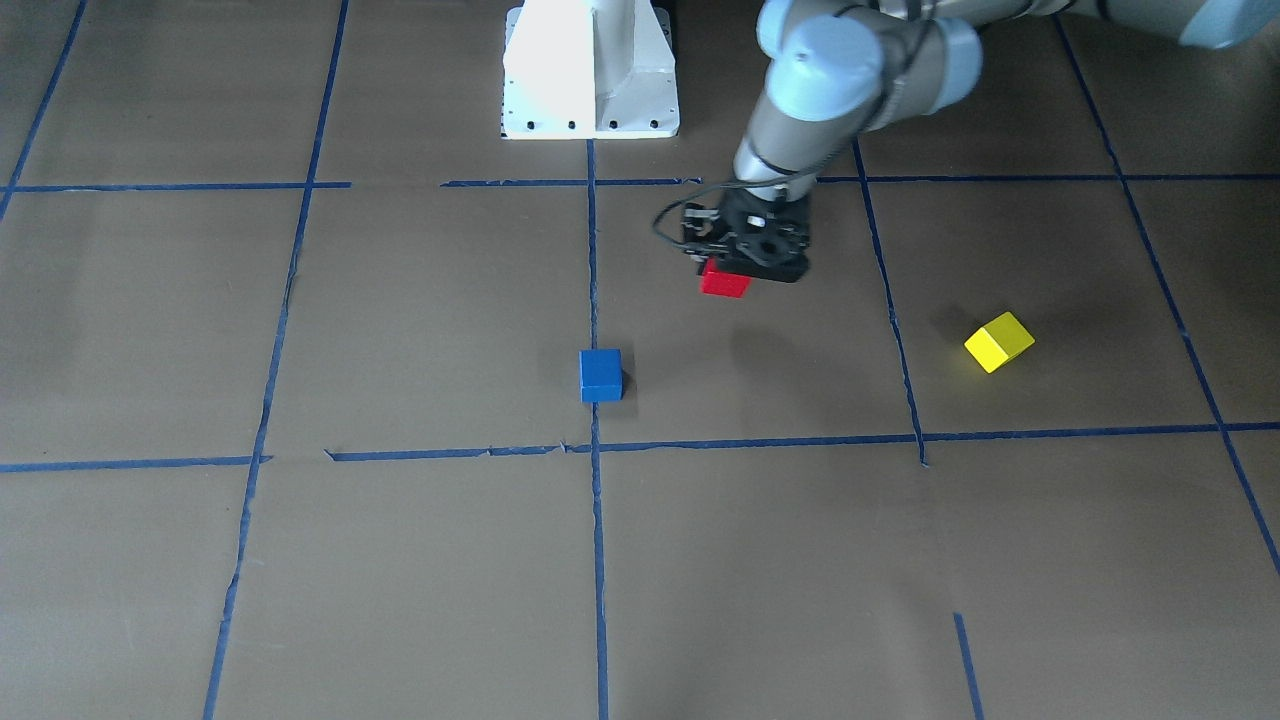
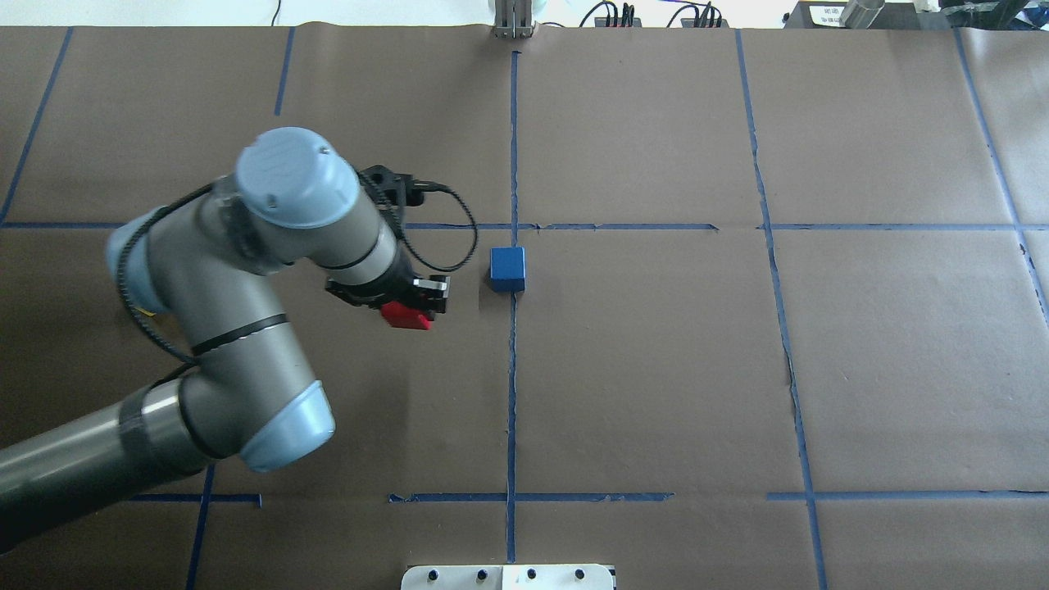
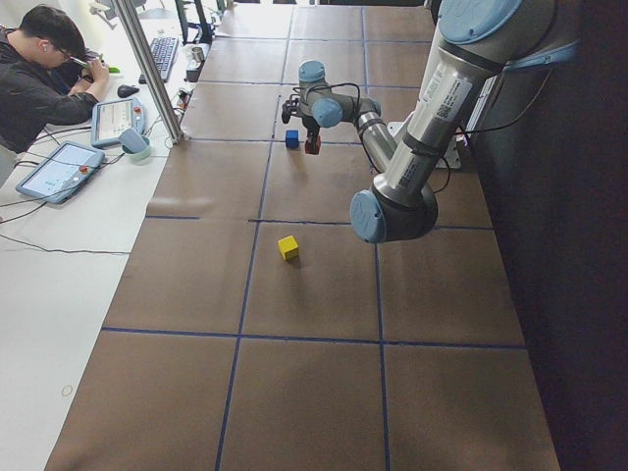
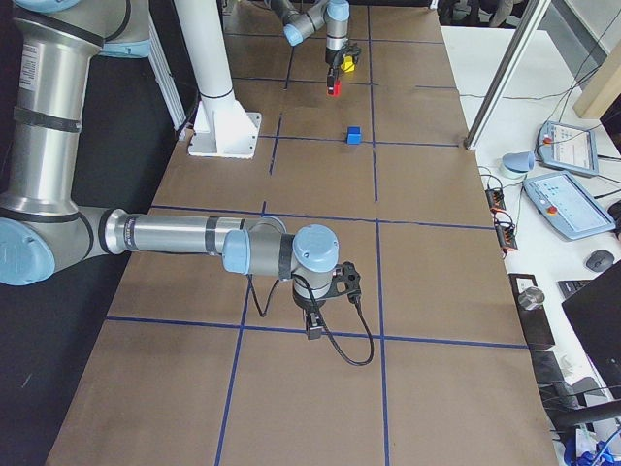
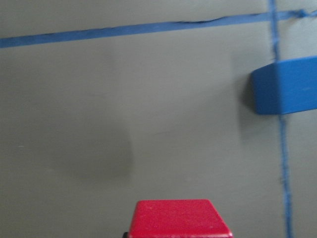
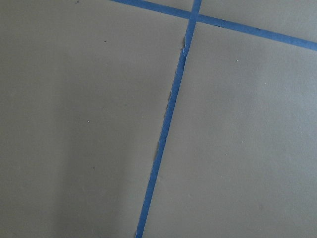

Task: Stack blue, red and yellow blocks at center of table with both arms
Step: 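Carry the red cube with the left gripper above the blue cube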

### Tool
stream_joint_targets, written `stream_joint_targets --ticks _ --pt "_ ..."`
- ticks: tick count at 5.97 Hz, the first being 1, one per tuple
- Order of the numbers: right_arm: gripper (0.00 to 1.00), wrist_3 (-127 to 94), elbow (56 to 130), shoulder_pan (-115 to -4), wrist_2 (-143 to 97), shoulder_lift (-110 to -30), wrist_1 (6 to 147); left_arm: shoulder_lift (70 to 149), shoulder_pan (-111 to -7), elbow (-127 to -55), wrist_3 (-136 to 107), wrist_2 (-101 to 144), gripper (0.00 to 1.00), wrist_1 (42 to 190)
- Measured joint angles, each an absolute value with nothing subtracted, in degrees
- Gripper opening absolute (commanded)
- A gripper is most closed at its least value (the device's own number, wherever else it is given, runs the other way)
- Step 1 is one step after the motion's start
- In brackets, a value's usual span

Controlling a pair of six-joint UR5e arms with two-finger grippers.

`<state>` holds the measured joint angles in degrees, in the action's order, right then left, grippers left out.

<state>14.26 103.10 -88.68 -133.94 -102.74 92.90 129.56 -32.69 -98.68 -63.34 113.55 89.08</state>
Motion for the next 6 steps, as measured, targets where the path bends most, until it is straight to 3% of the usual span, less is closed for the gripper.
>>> stream_joint_targets --ticks 2,6 --pt "1.0 14.26 103.04 -88.68 -133.94 -102.74 92.7 142.09 -30.84 -87.25 -67.81 110.62 0.08 88.16" --pt "1.0 14.24 103.13 -88.68 -134.03 -102.81 92.56 146.23 -31.25 -79.26 -68.64 108.5 0.08 89.9"
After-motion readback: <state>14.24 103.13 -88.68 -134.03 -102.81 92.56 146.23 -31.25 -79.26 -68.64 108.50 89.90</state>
